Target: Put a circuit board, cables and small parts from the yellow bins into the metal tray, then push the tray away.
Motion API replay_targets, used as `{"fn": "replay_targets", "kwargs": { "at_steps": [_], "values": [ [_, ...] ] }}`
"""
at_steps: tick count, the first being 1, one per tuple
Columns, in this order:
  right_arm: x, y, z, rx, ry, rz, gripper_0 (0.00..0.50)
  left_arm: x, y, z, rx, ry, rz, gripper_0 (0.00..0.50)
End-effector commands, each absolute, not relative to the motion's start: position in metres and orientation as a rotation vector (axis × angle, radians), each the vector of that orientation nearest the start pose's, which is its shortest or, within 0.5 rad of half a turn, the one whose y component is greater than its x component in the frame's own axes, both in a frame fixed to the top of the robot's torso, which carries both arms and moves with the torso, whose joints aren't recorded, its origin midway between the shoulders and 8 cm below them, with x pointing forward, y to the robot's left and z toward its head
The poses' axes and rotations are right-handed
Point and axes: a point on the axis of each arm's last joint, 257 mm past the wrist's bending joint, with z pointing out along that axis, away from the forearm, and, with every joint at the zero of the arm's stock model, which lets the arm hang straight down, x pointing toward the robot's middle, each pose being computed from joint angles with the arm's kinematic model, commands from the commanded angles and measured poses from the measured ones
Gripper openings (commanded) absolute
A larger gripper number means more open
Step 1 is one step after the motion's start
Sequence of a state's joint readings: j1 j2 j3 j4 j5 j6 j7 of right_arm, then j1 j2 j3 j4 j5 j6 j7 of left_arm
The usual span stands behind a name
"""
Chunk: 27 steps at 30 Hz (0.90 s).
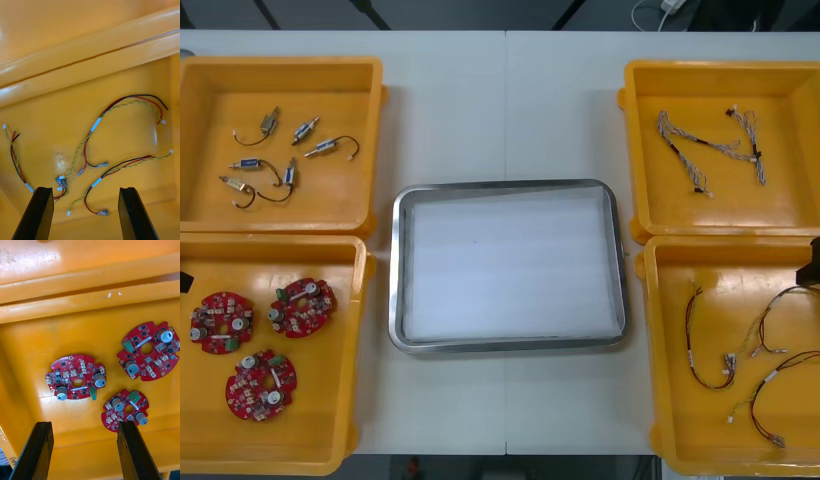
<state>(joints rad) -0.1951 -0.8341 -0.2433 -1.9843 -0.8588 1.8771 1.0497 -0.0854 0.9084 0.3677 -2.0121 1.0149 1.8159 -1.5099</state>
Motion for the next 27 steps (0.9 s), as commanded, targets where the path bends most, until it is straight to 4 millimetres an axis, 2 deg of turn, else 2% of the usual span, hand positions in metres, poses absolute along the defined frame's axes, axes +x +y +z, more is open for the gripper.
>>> {"fn": "replay_targets", "kwargs": {
  "at_steps": [1,6,11,17,27],
  "values": [
    [0.400,-0.411,-0.185,0.587,2.690,0.062,0.500,0.376,0.432,-0.164,0.081,2.709,-0.012,0.500],
    [0.410,-0.414,-0.195,0.747,2.630,0.051,0.500,0.380,0.432,-0.169,0.071,2.708,-0.003,0.500],
    [0.411,-0.412,-0.210,0.916,2.583,0.025,0.500,0.377,0.433,-0.177,0.059,2.727,-0.002,0.500],
    [0.414,-0.406,-0.226,1.071,2.555,0.104,0.500,0.375,0.433,-0.192,0.046,2.723,-0.024,0.500],
    [0.414,-0.407,-0.239,1.114,2.553,0.159,0.500,0.367,0.437,-0.213,0.028,2.718,-0.039,0.500]
  ]
}}
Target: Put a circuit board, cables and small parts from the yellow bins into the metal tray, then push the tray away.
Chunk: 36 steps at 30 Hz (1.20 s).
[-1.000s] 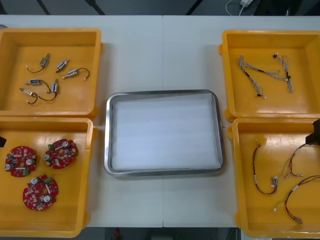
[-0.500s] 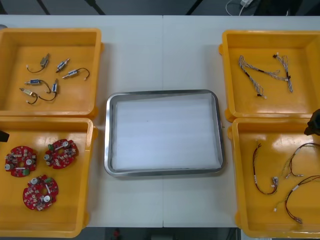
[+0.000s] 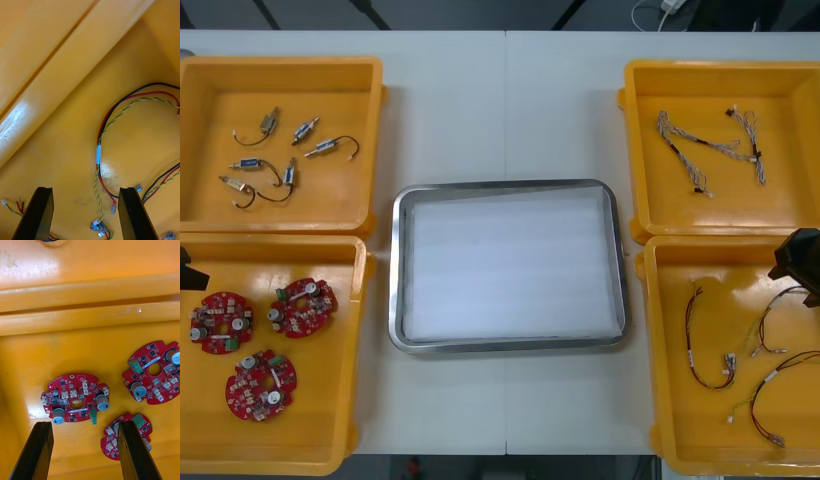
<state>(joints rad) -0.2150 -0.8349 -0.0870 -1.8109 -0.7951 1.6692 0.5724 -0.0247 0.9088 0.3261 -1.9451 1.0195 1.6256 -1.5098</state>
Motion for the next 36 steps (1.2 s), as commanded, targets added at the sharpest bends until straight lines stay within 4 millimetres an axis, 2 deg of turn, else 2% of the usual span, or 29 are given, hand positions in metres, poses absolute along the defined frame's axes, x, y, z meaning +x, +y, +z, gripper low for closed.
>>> {"fn": "replay_targets", "kwargs": {
  "at_steps": [1,18,27,36],
  "values": [
    [0.414,-0.407,-0.241,1.115,2.552,0.166,0.500,0.366,0.438,-0.214,0.023,2.715,-0.042,0.500],
    [0.400,-0.409,-0.275,1.109,2.559,0.179,0.500,0.361,0.425,-0.245,0.004,2.720,-0.086,0.500],
    [0.401,-0.404,-0.289,1.086,2.549,0.195,0.500,0.359,0.424,-0.258,-0.031,2.701,-0.107,0.500],
    [0.400,-0.401,-0.301,1.065,2.546,0.191,0.500,0.360,0.410,-0.271,-0.040,2.697,-0.141,0.500]
  ]
}}
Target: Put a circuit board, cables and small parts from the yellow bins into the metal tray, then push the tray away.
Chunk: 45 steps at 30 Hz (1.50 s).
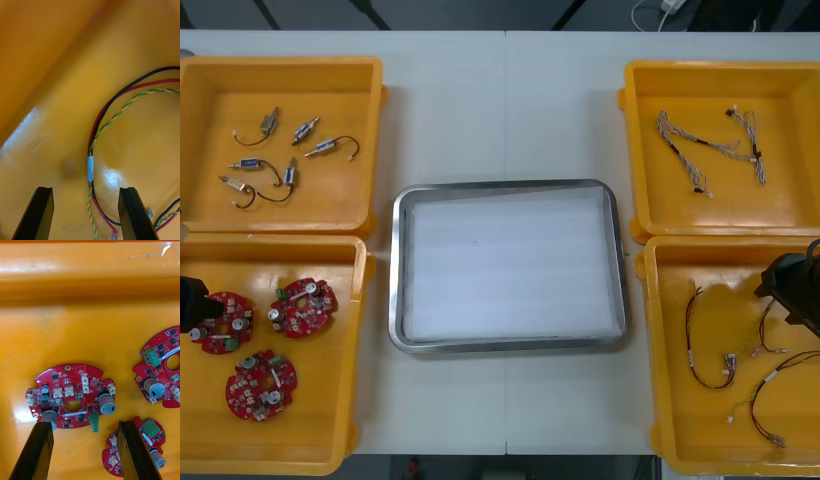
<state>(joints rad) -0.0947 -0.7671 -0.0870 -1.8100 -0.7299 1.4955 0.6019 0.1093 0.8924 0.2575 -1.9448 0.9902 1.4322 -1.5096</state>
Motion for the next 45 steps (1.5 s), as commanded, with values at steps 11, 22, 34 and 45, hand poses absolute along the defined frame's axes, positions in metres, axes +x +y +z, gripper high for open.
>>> {"fn": "replay_targets", "kwargs": {
  "at_steps": [11,22,34,45],
  "values": [
    [0.405,-0.402,-0.321,1.048,2.548,0.201,0.500,0.358,0.399,-0.290,-0.039,2.701,-0.139,0.500],
    [0.398,-0.397,-0.329,1.046,2.583,0.203,0.498,0.351,0.401,-0.299,-0.068,2.714,-0.136,0.500],
    [0.395,-0.394,-0.330,1.032,2.606,0.208,0.000,0.356,0.395,-0.305,-0.079,2.697,-0.139,0.500],
    [0.403,-0.401,-0.295,0.958,2.583,0.186,0.000,0.356,0.393,-0.308,-0.094,2.697,-0.134,0.500]
  ]
}}
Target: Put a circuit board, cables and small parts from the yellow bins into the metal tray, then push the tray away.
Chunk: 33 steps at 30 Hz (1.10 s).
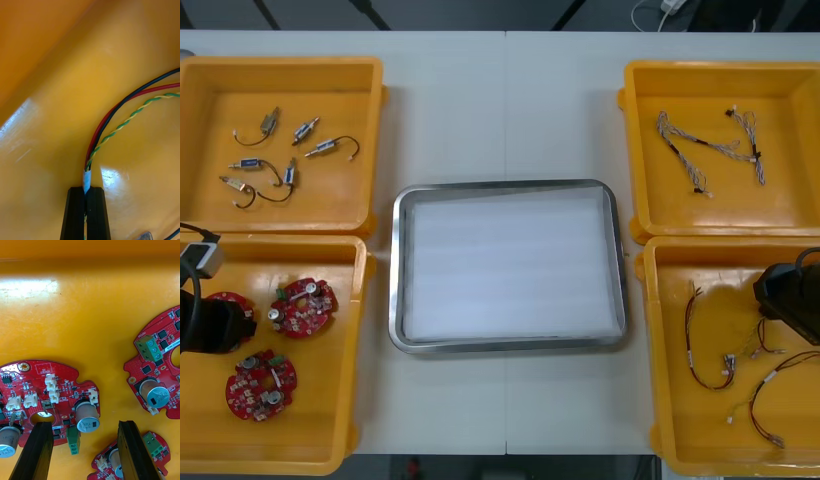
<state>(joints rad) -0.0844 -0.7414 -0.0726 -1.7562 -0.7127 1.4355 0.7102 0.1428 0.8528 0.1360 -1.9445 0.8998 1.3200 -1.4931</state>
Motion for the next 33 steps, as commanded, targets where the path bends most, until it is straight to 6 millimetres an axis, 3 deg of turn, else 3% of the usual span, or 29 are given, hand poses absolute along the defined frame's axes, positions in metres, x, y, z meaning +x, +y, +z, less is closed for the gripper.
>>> {"fn": "replay_targets", "kwargs": {
  "at_steps": [1,16,18,20,21,25,29,33],
  "values": [
    [0.402,-0.402,-0.285,0.946,2.582,0.177,0.000,0.357,0.391,-0.310,-0.094,2.696,-0.138,0.500],
    [0.383,-0.405,-0.200,0.821,2.572,0.106,0.000,0.358,0.387,-0.315,-0.108,2.693,-0.130,0.500],
    [0.379,-0.404,-0.192,0.806,2.575,0.093,0.000,0.359,0.387,-0.314,-0.107,2.688,-0.131,0.441],
    [0.373,-0.400,-0.182,0.772,2.586,0.074,0.000,0.360,0.386,-0.314,-0.111,2.683,-0.135,0.331],
    [0.373,-0.399,-0.179,0.759,2.585,0.070,0.000,0.360,0.386,-0.314,-0.111,2.683,-0.135,0.299],
    [0.381,-0.388,-0.157,0.623,2.557,0.065,0.000,0.361,0.387,-0.313,-0.110,2.679,-0.132,0.078],
    [0.385,-0.378,-0.143,0.432,2.565,0.047,0.000,0.362,0.388,-0.312,-0.109,2.673,-0.128,0.008],
    [0.381,-0.363,-0.137,0.232,2.582,0.047,0.000,0.365,0.389,-0.311,-0.102,2.663,-0.119,0.000]
  ]
}}
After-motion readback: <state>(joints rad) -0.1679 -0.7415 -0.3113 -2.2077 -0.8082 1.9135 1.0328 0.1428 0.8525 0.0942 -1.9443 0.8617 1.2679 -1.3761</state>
